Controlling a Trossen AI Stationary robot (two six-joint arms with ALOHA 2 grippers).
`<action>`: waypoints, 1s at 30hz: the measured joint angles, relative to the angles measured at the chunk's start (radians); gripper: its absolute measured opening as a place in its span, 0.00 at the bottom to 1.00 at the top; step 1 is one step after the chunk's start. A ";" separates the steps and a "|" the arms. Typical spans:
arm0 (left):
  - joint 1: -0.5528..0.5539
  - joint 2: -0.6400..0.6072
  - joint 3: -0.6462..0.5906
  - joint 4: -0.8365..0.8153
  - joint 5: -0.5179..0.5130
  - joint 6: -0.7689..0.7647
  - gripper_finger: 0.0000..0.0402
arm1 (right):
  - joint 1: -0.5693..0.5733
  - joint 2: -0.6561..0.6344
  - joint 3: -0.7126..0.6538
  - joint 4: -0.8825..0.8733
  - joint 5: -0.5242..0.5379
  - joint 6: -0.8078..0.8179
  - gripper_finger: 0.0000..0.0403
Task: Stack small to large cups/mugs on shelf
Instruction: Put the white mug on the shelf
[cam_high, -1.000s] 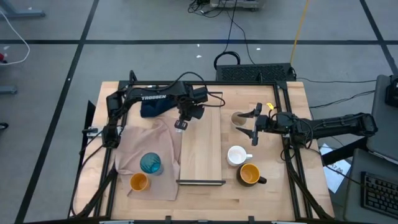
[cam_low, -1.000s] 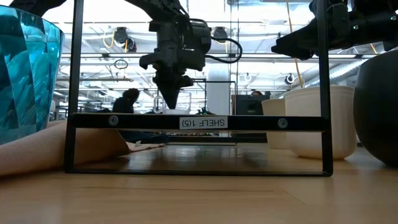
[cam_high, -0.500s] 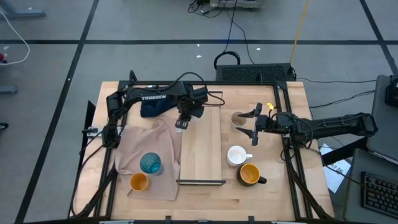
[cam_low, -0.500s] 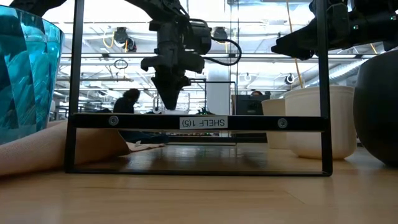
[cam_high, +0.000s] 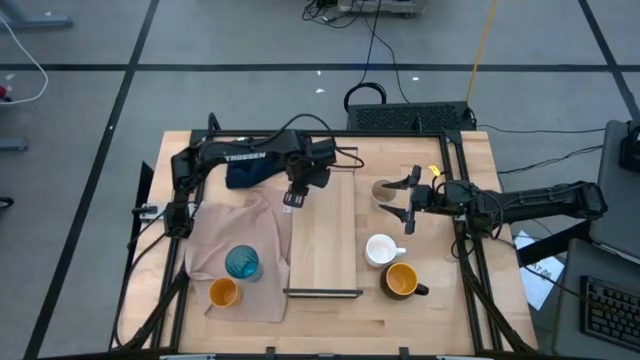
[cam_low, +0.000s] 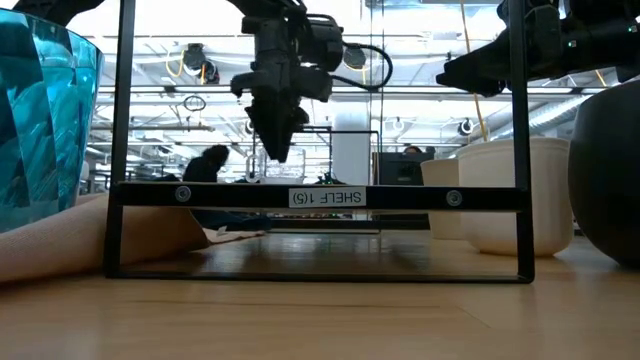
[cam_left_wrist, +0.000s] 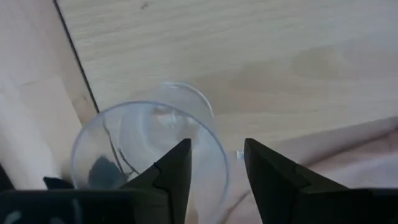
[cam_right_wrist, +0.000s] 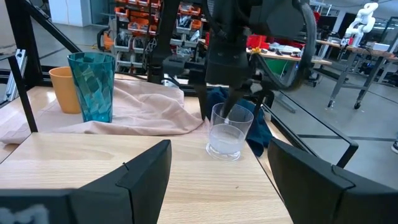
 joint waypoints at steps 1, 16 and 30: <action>0.000 -0.001 0.007 0.000 -0.001 -0.008 0.37 | 0.000 0.000 0.000 0.000 0.000 0.000 0.65; -0.034 -0.003 0.266 -0.232 -0.006 -0.097 0.37 | 0.000 0.000 0.000 0.000 0.000 0.000 0.65; -0.103 -0.374 0.198 -0.147 -0.032 -0.270 0.37 | 0.001 0.000 0.000 0.000 0.000 0.034 0.65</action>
